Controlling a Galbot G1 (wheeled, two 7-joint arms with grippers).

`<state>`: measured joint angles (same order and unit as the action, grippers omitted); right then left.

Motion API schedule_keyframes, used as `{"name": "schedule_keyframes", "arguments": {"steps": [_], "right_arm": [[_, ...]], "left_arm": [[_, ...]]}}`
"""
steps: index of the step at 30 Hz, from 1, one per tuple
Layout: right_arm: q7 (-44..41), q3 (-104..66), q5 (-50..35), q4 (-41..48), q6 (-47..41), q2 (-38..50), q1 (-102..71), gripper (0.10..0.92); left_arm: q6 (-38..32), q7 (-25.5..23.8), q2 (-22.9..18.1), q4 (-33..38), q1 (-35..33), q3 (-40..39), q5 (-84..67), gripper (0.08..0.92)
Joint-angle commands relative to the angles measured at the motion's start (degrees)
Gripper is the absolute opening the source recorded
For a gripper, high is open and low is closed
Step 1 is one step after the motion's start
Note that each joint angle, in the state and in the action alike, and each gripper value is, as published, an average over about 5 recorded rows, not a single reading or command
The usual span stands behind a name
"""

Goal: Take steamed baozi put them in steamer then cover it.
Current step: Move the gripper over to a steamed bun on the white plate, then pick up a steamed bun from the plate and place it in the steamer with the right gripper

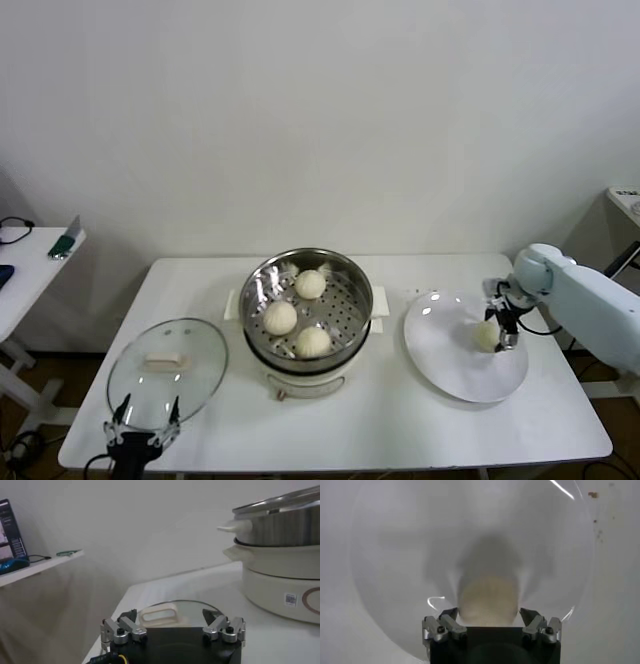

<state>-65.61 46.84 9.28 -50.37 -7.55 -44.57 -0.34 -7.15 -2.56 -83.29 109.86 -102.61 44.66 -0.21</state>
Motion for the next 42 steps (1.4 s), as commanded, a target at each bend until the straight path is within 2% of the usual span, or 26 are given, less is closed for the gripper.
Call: {"name": "schedule_keyframes", "arguments": {"steps": [1,3,8,14,20,25,30,38,42], "right_arm": [[-0.3,-0.4,0.4,2.4,0.7,-1.7,-0.5,0.822],[-0.4,-0.5,0.3,2.4,0.8,-1.7,-0.5,0.809],[-0.6,0.3,0.0,2.4,1.3,-1.7,0.6,0.720],[-0.7,3.0,-2.9,1.1,1.0,-1.2,3.1,0.690],[0.5,14.2,-18.6,-2.6,-4.5,-1.0,16.7,0.687],[0.9,29.1,-31.9,-4.2,-7.4,-5.0,32.7,0.687],[1.9,37.0,-45.0,-7.1,-10.8,-9.5,42.8,0.687],[5.1,44.5,-57.3,-13.8,-15.9,-17.4,52.1,0.687],[7.0,46.9,-60.8,-16.3,-18.7,-21.5,54.1,0.684]], "left_arm": [[-0.1,0.0,-0.1,-0.1,0.0,-0.1,0.1,0.823],[-0.1,0.0,-0.1,0.0,0.0,-0.1,0.1,0.823],[-0.1,0.0,-0.2,0.1,-0.1,-0.1,0.1,0.823],[-0.3,0.0,-0.4,0.4,-0.4,-0.3,0.2,0.823],[-0.3,0.0,-0.5,0.8,-0.4,-0.9,-0.1,0.823],[-0.3,-0.1,-1.3,1.8,-0.3,-2.0,0.1,0.823],[-0.5,-0.1,-1.2,3.0,-0.6,-3.0,-0.1,0.823],[-1.3,-0.2,-0.5,3.6,-0.9,-4.2,-0.7,0.823],[-1.4,-0.2,0.1,3.1,-0.4,-4.3,-0.9,0.823]]}}
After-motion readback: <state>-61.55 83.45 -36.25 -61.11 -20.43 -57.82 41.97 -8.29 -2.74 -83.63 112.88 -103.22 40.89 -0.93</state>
